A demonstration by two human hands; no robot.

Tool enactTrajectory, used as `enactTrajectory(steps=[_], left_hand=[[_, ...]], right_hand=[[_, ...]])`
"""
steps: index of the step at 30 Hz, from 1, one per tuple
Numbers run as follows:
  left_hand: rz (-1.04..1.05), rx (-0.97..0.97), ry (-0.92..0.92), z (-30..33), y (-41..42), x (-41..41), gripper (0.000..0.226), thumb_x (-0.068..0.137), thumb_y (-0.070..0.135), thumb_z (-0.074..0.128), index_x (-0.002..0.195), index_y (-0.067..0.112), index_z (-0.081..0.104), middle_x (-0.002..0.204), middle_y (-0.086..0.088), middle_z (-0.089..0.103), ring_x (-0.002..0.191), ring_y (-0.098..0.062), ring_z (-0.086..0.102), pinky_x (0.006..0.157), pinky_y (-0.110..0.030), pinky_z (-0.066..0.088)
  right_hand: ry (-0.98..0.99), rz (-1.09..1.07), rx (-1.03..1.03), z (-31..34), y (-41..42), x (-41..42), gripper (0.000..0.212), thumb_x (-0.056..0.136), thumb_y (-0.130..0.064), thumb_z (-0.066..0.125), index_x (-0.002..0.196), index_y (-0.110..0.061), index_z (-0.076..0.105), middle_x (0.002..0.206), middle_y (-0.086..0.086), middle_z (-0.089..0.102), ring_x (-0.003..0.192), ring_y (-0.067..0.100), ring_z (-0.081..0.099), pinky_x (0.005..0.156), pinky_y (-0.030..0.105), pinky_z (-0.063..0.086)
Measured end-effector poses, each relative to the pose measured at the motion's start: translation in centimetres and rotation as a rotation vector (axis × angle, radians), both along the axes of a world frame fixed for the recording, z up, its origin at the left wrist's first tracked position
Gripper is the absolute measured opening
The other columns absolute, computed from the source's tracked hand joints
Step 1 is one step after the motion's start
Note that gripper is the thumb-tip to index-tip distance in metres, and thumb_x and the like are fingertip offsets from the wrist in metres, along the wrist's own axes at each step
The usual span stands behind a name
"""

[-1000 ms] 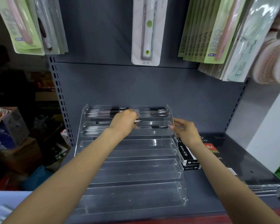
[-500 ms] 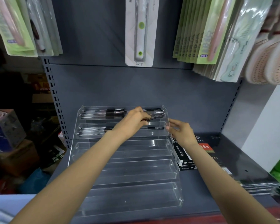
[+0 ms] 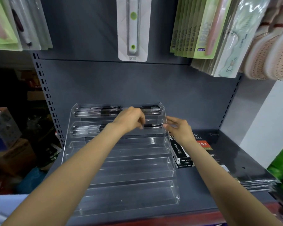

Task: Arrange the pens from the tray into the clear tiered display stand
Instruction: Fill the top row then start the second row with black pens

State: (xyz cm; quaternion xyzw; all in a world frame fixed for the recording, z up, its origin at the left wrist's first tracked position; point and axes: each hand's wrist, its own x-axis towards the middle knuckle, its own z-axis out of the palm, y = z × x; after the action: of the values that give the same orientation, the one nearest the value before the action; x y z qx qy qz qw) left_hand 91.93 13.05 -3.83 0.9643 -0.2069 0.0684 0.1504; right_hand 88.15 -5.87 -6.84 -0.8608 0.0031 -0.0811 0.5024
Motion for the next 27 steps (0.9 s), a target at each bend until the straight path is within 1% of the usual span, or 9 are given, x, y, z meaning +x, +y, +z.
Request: enactTrajectory(steps=[6,8,9,12,16,19,22,25,27], left_hand=[[0.065,0.075,-0.042,-0.3,1.6,0.0,0.014,0.080,0.011,0.071,0.093,0.016,0.072,0.098,-0.001,0.071,0.092,-0.019,0.064,0.080,-0.032,0.051],[0.072,0.057,-0.060,-0.4,1.4,-0.1,0.013,0.080,0.010,0.070,0.091,0.016,0.073,0.098,-0.002,0.071,0.092,-0.020,0.064,0.081,-0.033,0.051],[0.073,0.051,-0.064,-0.5,1.3,0.0,0.013,0.080,0.009,0.070,0.092,0.015,0.073,0.099,-0.002,0.071,0.093,-0.021,0.064,0.083,-0.034,0.051],[0.065,0.013,-0.044,-0.7,1.5,-0.2,0.013,0.082,0.011,0.069,0.094,0.014,0.072,0.100,-0.002,0.070,0.096,-0.021,0.063,0.085,-0.035,0.051],[0.063,-0.173,-0.057,-1.0,2.5,-1.1,0.017,0.085,0.015,0.066,0.102,0.014,0.069,0.100,-0.001,0.070,0.094,-0.014,0.063,0.087,-0.030,0.050],[0.072,-0.462,-0.080,-0.8,3.8,-3.0,0.016,0.086,0.016,0.066,0.101,0.015,0.071,0.092,0.004,0.069,0.078,-0.004,0.060,0.071,-0.004,0.044],[0.087,-0.617,-0.089,-0.6,6.5,-5.6,0.013,0.085,0.018,0.066,0.098,0.017,0.070,0.085,0.010,0.066,0.074,0.003,0.057,0.064,0.000,0.040],[0.154,-0.658,-0.151,-0.9,10.7,-8.1,0.012,0.086,0.018,0.066,0.097,0.017,0.070,0.084,0.008,0.067,0.073,0.004,0.057,0.065,-0.001,0.041],[0.222,-0.650,-0.202,-1.4,14.3,-10.0,0.012,0.087,0.019,0.065,0.097,0.018,0.071,0.083,0.009,0.068,0.073,0.007,0.057,0.066,-0.001,0.040]], right_hand=[[-0.014,-0.004,0.019,0.1,0.2,-0.2,0.039,0.090,-0.018,0.062,0.128,-0.021,0.057,0.124,0.001,0.063,0.113,0.019,0.060,0.102,0.040,0.047],[-0.019,0.002,0.023,0.0,0.2,-0.3,0.039,0.090,-0.017,0.061,0.129,-0.019,0.056,0.123,0.000,0.063,0.116,0.016,0.058,0.104,0.029,0.040],[-0.020,0.001,0.012,0.1,0.2,-0.3,0.039,0.091,-0.017,0.061,0.129,-0.018,0.056,0.123,-0.001,0.063,0.116,0.015,0.056,0.099,0.023,0.037],[-0.029,-0.028,-0.015,-0.1,0.5,-0.4,0.036,0.092,-0.018,0.059,0.127,-0.012,0.056,0.123,0.002,0.063,0.116,0.018,0.058,0.088,0.021,0.037],[-0.148,-0.156,-0.151,-0.5,1.9,-1.0,0.035,0.092,-0.015,0.057,0.127,-0.009,0.054,0.126,0.007,0.057,0.119,0.021,0.052,0.091,0.021,0.036],[-0.307,-0.185,-0.272,-0.3,4.2,-2.0,0.034,0.093,-0.014,0.056,0.126,-0.014,0.055,0.128,0.005,0.052,0.122,0.020,0.041,0.089,0.013,0.026],[-0.346,-0.042,-0.225,0.4,8.3,-2.8,0.028,0.091,-0.013,0.057,0.120,-0.013,0.059,0.122,0.004,0.057,0.114,0.018,0.051,0.088,0.012,0.033],[-0.334,0.126,-0.143,0.7,13.7,-3.8,0.023,0.090,-0.009,0.057,0.112,-0.010,0.063,0.112,0.004,0.061,0.095,0.010,0.057,0.077,0.002,0.039],[-0.325,0.199,-0.138,0.6,17.7,-4.8,0.021,0.090,-0.008,0.056,0.109,-0.011,0.064,0.108,0.004,0.063,0.089,0.008,0.056,0.076,0.005,0.041]])
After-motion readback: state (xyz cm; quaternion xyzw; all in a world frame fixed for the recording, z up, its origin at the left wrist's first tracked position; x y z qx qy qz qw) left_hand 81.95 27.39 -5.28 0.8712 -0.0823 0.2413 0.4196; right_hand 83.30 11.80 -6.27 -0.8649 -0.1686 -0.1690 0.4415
